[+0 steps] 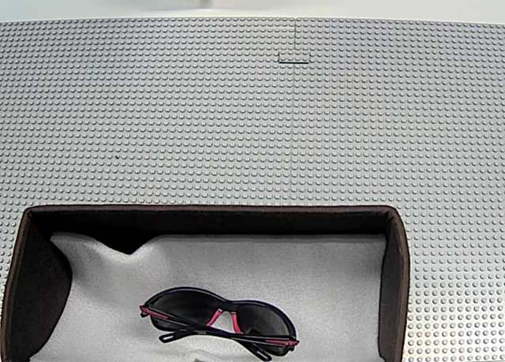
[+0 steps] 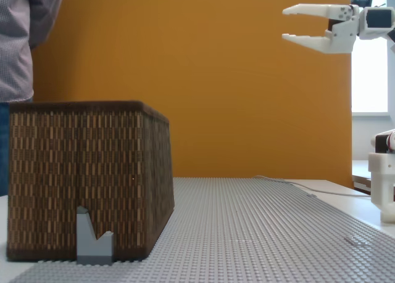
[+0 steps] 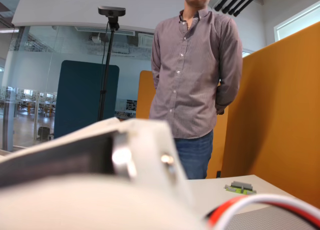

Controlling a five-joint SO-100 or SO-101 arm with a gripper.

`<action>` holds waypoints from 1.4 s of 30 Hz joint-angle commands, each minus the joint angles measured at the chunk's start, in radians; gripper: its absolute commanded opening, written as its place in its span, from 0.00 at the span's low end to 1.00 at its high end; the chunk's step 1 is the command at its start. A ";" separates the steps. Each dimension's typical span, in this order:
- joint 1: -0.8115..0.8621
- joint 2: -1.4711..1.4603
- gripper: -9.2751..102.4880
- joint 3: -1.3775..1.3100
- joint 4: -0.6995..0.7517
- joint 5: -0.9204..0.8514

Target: Grasp a glasses and put it in the bin.

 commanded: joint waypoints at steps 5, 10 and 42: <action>-0.026 0.025 0.24 0.005 -0.009 0.005; -0.026 0.025 0.21 0.012 -0.012 0.002; -0.041 0.012 0.08 0.066 -0.032 0.054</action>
